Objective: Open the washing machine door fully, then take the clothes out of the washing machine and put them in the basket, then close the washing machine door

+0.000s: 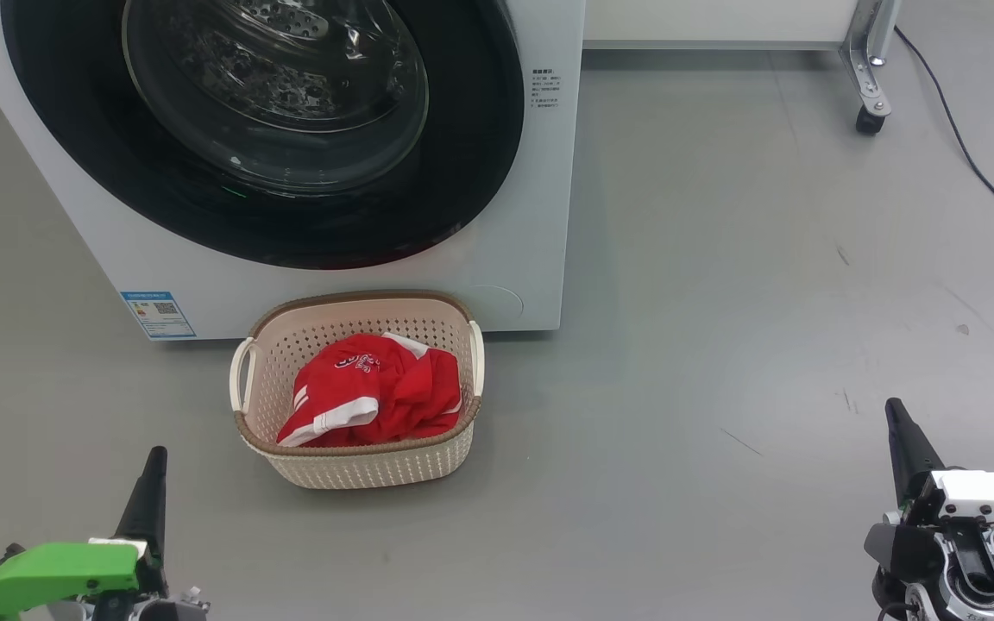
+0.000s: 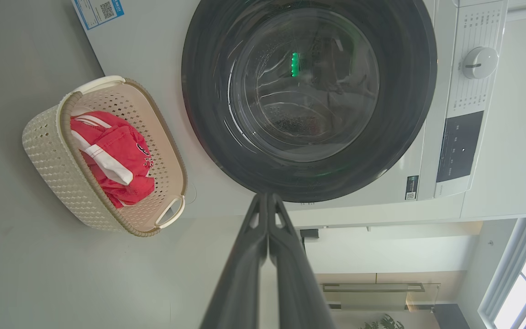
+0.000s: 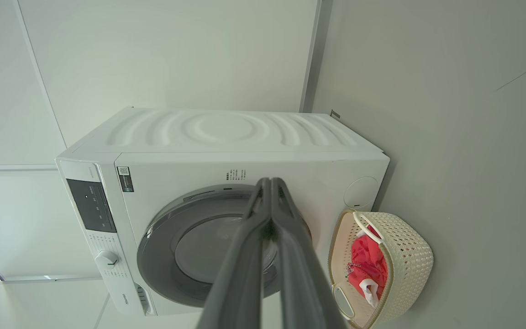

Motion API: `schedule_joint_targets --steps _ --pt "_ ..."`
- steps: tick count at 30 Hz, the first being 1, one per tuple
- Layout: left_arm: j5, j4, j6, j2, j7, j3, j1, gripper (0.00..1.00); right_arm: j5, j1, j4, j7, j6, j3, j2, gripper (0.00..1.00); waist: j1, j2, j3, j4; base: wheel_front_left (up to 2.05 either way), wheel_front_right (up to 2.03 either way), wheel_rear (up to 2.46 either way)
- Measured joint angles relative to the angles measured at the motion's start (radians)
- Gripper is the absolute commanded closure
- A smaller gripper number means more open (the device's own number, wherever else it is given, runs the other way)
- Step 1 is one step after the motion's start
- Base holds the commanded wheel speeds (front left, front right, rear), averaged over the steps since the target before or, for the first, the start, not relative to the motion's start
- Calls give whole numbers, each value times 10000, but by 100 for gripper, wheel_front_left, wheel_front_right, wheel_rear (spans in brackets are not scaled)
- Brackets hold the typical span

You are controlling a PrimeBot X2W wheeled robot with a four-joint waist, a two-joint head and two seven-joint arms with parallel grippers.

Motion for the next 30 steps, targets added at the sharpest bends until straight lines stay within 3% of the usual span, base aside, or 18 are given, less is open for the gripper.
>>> schedule_joint_targets --steps 30 --pt "0 42 0 -2 2 25 -84 100 -2 -9 67 46 27 -31 2 100 -1 0 -2 0 0 0 0"
